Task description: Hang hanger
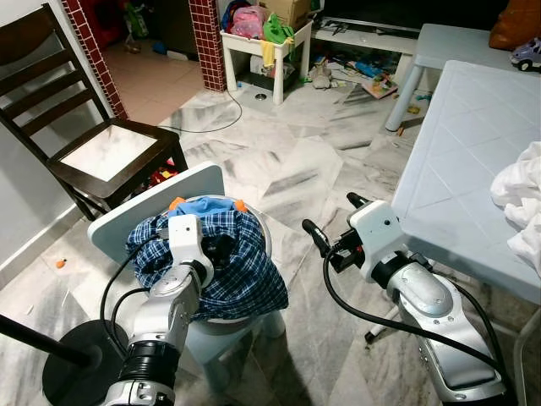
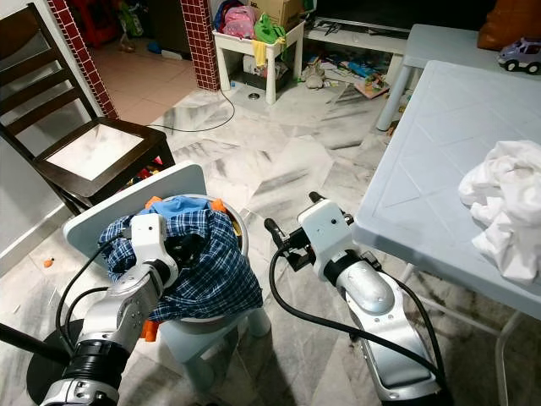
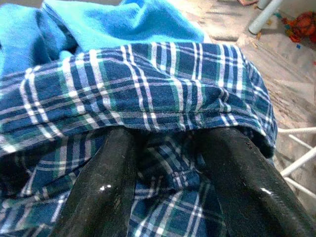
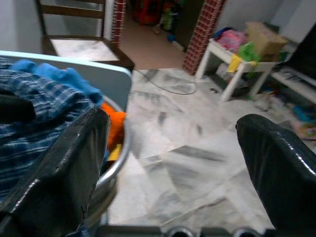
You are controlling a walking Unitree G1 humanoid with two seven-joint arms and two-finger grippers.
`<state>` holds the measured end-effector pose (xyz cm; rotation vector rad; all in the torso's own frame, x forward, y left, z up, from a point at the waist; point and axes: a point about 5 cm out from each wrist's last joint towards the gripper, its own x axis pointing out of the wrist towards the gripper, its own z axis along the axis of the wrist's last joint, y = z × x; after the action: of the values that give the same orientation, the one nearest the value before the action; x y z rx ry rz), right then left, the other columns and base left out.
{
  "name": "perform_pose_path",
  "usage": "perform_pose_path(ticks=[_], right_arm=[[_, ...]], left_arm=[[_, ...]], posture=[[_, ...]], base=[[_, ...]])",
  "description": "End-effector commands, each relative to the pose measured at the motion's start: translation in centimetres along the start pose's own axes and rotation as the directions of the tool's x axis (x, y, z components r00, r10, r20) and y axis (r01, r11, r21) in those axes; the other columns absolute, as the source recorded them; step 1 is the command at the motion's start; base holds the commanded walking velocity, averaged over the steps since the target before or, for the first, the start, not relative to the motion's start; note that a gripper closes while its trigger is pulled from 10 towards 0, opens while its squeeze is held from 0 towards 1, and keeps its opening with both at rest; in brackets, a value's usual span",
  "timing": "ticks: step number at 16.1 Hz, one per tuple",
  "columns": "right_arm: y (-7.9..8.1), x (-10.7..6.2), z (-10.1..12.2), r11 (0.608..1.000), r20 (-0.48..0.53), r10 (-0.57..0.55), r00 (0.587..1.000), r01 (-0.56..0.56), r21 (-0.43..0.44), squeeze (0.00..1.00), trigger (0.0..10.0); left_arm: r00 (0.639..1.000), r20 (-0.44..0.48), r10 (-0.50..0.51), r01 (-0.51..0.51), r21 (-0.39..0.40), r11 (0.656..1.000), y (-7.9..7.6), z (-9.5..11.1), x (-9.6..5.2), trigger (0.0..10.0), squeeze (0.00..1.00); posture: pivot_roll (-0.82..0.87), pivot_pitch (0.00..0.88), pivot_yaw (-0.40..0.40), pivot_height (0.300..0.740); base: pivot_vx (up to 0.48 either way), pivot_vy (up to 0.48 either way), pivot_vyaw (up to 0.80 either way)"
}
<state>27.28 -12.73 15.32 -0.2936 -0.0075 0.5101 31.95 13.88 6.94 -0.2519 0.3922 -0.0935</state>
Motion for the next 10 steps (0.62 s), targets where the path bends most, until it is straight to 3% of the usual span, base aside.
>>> perform_pose_path(ticks=[1, 6, 8, 10], right_arm=[[0.6, -0.1, 0.5, 0.999, 0.017, 0.048, 0.999, -0.048, 0.024, 0.0, 10.0], [3.0, -1.3, -0.1, 0.943, -0.006, 0.318, 0.948, -0.315, 0.108, 0.0, 10.0], [3.0, -1.4, -0.3, 0.939, -0.016, 0.333, 0.943, -0.33, 0.102, 0.0, 10.0], [2.4, -1.2, -0.3, 0.947, -0.023, 0.31, 0.95, -0.307, 0.093, 0.0, 10.0]], left_arm=[[1.0, 0.012, 0.016, -0.016, 0.004, 1.0, 0.4, 0.3, -0.3, 0.0, 0.0], [0.997, 0.063, 0.049, -0.05, 0.013, 0.999, 0.7, 1.0, -0.8, 0.0, 0.0], [0.992, 0.102, 0.08, -0.081, 0.013, 0.997, 0.9, 1.7, -1.1, 0.0, 0.0], [0.969, 0.188, 0.157, -0.162, 0.011, 0.987, 1.2, 3.2, -2.3, 0.0, 0.0]], posture=[[-0.14, 0.093, 0.034, 0.74], [-0.13, 0.081, 0.033, 0.74], [-0.13, 0.079, 0.033, 0.74], [-0.12, 0.081, 0.036, 0.74]], base=[[0.0, 0.0, 0.0], [0.0, 0.0, 0.0], [0.0, 0.0, 0.0], [0.0, 0.0, 0.0]])
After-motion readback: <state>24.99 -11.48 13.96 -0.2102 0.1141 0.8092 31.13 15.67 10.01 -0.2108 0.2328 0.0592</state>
